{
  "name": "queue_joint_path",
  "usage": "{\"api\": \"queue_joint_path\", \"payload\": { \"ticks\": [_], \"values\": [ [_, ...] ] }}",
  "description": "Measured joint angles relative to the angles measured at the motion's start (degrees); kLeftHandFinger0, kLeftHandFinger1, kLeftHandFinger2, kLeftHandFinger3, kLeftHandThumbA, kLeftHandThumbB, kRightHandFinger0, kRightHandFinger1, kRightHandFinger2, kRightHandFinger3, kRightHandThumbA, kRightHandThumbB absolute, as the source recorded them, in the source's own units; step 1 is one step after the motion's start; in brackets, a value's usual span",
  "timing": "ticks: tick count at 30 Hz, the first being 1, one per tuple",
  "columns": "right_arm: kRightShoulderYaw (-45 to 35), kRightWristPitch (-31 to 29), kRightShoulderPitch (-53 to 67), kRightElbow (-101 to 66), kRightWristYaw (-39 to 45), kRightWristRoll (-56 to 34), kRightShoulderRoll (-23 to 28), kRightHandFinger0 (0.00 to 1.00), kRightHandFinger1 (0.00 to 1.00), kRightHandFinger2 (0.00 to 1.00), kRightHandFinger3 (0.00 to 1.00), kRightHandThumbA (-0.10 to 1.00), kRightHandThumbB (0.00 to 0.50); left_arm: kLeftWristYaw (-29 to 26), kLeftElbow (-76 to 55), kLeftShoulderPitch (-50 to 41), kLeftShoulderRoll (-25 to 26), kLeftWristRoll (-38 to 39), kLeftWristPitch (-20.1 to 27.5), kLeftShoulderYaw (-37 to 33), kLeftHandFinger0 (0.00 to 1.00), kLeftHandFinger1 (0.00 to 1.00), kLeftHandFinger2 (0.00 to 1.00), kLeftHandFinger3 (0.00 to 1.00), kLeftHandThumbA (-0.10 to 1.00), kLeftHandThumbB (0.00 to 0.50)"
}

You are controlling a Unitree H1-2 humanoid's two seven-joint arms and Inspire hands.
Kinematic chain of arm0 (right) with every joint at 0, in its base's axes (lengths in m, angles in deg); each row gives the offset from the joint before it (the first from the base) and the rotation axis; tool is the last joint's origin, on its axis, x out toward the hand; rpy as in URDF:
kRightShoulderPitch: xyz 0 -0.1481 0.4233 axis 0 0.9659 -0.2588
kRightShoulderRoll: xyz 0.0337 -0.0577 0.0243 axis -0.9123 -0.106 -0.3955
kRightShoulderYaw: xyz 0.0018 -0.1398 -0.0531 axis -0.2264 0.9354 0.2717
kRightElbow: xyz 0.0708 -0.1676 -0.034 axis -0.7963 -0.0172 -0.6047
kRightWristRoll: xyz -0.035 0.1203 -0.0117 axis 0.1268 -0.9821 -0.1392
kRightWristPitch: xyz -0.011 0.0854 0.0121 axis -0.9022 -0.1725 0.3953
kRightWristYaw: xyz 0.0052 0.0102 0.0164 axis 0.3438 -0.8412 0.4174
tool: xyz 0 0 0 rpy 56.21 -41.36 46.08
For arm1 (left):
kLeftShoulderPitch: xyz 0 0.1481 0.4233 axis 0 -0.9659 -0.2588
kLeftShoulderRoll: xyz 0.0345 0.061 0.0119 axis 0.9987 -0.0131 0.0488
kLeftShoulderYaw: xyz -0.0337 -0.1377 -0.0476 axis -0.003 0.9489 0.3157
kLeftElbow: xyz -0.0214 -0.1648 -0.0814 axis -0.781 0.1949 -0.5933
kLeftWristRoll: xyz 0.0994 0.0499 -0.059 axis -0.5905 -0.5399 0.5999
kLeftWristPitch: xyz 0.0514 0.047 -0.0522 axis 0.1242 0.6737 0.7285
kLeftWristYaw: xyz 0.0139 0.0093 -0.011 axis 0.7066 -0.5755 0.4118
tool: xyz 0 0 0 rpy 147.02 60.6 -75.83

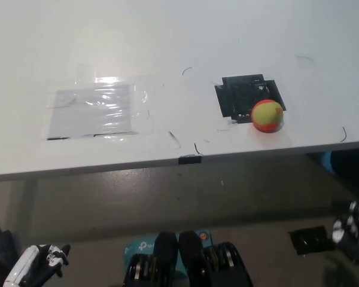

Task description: The robot uses right hand to squeeze a small tennis ball placed on the black area of the table

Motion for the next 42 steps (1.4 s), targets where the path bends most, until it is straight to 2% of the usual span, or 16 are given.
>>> {"api": "queue_joint_path", "payload": {
  "ticks": [4, 6, 8, 9, 10, 11, 12, 14, 15, 17, 21, 24, 26, 28, 37, 42],
  "values": [
    [-1.3, 0.29, -6.35, -6.15, 0.32, 0.05, 1.65, 0.0, 0.01, 0.17, 0.81, 0.07, 0.226, 0.1, -0.02, 0.05, 0.0, -0.27, -0.03, 0.03, 0.07, 0.07, 0.25, 0.31, 0.6, 0.445],
    [-1.52, 0.96, -9.28, -8.1, 0.68, 0.05, 2.4, 0.0, 0.01, 0.2, 0.85, 0.09, 0.259, 0.14, -0.05, 0.09, 0.02, -0.4, -0.05, 0.06, 0.06, 0.06, 0.25, 0.31, 0.62, 0.453],
    [-1.5, 2.02, -11.48, -9.71, 1.25, 0.03, 2.86, 0.02, 0.09, 0.48, 1.0, 0.24, 0.31, 0.16, -0.11, 0.15, 0.02, -0.56, -0.08, 0.06, 0.05, 0.05, 0.24, 0.29, 0.57, 0.438],
    [-1.21, 3.24, -12.6, -10.76, 2.13, 0.0, 3.05, 0.17, 0.25, 0.6, 1.0, 0.31, 0.324, 0.16, -0.11, 0.16, 0.02, -0.59, -0.08, 0.12, 0.04, 0.05, 0.24, 0.3, 0.58, 0.434],
    [-0.66, 4.48, -13.67, -11.81, 3.0, 0.03, 3.3, 0.24, 0.31, 0.64, 1.0, 0.33, 0.328, 0.2, -0.06, 0.16, 0.02, -0.58, -0.07, 0.22, 0.04, 0.05, 0.24, 0.3, 0.58, 0.433],
    [-0.03, 5.67, -14.43, -12.67, 3.77, 0.11, 3.44, 0.66, 0.78, 0.8, 1.0, 0.38, 0.358, 0.27, 0.01, 0.2, 0.02, -0.58, -0.04, 0.25, 0.03, 0.05, 0.24, 0.31, 0.61, 0.445],
    [0.58, 6.72, -15.32, -13.5, 4.44, 0.23, 3.55, 0.78, 0.86, 0.82, 1.0, 0.38, 0.359, 0.34, 0.02, 0.24, 0.01, -0.58, -0.03, 0.26, 0.03, 0.06, 0.25, 0.31, 0.61, 0.445],
    [2.21, 9.34, -17.1, -14.57, 5.91, 0.89, 3.7, 0.93, 1.0, 0.97, 1.0, 0.36, 0.358, 0.49, 0.02, 0.48, 0.02, -0.6, -0.02, 0.26, 0.04, 0.06, 0.26, 0.32, 0.63, 0.463],
    [3.16, 10.82, -17.91, -14.92, 6.8, 1.56, 3.83, 1.0, 1.0, 1.0, 1.0, 0.39, 0.357, 0.58, 0.03, 0.67, 0.02, -0.62, -0.01, 0.26, 0.05, 0.07, 0.27, 0.32, 0.63, 0.469],
    [5.15, 12.58, -19.59, -14.58, 8.0, 2.82, 4.12, 1.0, 1.0, 1.0, 1.0, 0.45, 0.359, 0.64, 0.0, 0.87, 0.03, -0.67, -0.02, 0.28, 0.06, 0.06, 0.25, 0.33, 0.6, 0.45],
    [8.78, 15.74, -23.86, -10.36, 10.39, 5.14, 4.82, 1.0, 1.0, 1.0, 1.0, 0.48, 0.356, 0.72, 0.01, 1.05, 0.02, -0.7, -0.02, 0.4, 0.05, 0.05, 0.22, 0.32, 0.6, 0.465],
    [10.66, 17.52, -26.36, -7.4, 11.72, 6.42, 4.84, 1.0, 1.0, 1.0, 1.0, 0.52, 0.363, 0.78, -0.06, 1.07, 0.02, -0.75, -0.03, 0.42, 0.07, 0.1, 0.3, 0.34, 0.61, 0.445],
    [11.93, 18.81, -27.39, -5.89, 12.59, 7.07, 4.83, 1.0, 1.0, 1.0, 1.0, 0.68, 0.41, 0.89, -0.21, 1.05, 0.02, -0.75, -0.05, 0.42, 0.06, 0.08, 0.29, 0.34, 0.61, 0.446],
    [13.5, 20.27, -28.23, -4.81, 13.48, 7.98, 4.81, 1.0, 1.0, 1.0, 1.0, 0.73, 0.449, 0.96, -0.25, 1.04, 0.02, -0.72, -0.03, 0.46, 0.05, 0.08, 0.29, 0.33, 0.62, 0.46],
    [17.53, 25.13, -32.66, 3.8, 14.29, 12.33, 2.13, 1.0, 1.0, 1.0, 1.0, 0.78, 0.464, 1.66, -0.19, 1.05, 0.03, -0.84, 0.03, 0.44, 0.06, 0.06, 0.23, 0.31, 0.61, 0.436],
    [17.51, 25.24, -37.24, 15.19, 12.07, 13.39, -1.24, 1.0, 1.0, 1.0, 1.0, 0.75, 0.468, 1.7, -0.21, 1.04, 0.04, -0.87, -0.05, 0.42, 0.07, 0.08, 0.28, 0.32, 0.62, 0.446]
  ]
}}
